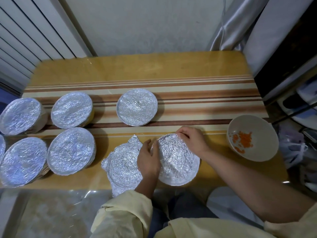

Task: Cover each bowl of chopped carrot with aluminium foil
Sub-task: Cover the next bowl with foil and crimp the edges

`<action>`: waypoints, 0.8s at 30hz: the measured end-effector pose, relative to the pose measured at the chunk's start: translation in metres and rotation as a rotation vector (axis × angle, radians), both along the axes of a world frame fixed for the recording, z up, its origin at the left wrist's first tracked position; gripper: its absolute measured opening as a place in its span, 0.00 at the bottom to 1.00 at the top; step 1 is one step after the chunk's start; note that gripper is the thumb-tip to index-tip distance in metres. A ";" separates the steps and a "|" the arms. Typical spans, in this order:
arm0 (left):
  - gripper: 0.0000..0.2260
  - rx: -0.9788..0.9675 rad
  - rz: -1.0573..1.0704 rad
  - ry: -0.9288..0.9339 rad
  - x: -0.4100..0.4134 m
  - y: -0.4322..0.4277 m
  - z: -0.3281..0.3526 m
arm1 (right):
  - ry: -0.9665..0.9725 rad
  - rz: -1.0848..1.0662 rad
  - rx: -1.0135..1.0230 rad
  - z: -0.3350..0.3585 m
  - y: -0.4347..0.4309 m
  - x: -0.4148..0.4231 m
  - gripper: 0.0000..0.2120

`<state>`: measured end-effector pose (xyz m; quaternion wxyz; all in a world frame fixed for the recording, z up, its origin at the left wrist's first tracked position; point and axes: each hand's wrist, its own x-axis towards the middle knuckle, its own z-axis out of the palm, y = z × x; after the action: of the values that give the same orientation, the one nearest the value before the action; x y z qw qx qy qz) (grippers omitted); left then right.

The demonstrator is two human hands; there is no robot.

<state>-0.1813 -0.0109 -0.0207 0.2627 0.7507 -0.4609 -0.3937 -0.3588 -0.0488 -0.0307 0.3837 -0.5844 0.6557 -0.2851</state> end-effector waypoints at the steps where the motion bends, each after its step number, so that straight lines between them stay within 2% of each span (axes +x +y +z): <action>1: 0.18 -0.051 -0.040 0.077 0.002 -0.003 -0.002 | -0.009 -0.003 -0.008 0.000 -0.001 0.003 0.04; 3: 0.15 -0.121 -0.136 0.131 0.005 -0.010 -0.004 | -0.023 -0.020 -0.017 -0.002 -0.001 0.006 0.04; 6: 0.11 -0.181 -0.180 0.075 0.007 -0.016 -0.010 | -0.009 -0.037 -0.022 -0.004 -0.002 0.007 0.05; 11: 0.16 -0.261 -0.169 0.016 0.005 -0.013 -0.014 | 0.025 -0.057 -0.083 -0.003 0.001 0.010 0.05; 14: 0.11 -0.247 -0.169 0.023 0.006 -0.012 -0.014 | 0.016 -0.037 -0.088 -0.002 0.001 0.009 0.05; 18: 0.14 -0.180 -0.250 -0.075 0.010 -0.014 -0.004 | -0.012 0.009 -0.073 0.002 0.001 0.007 0.05; 21: 0.17 -0.130 -0.329 -0.027 0.010 -0.024 0.008 | -0.022 0.092 -0.038 0.006 -0.002 0.011 0.05; 24: 0.13 -0.122 -0.398 -0.044 0.006 -0.035 0.006 | -0.053 0.144 0.024 0.006 -0.003 0.017 0.08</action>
<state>-0.1757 -0.0455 -0.0151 0.2145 0.6362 -0.6285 -0.3929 -0.3418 -0.0518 -0.0250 0.4275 -0.6176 0.6048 -0.2645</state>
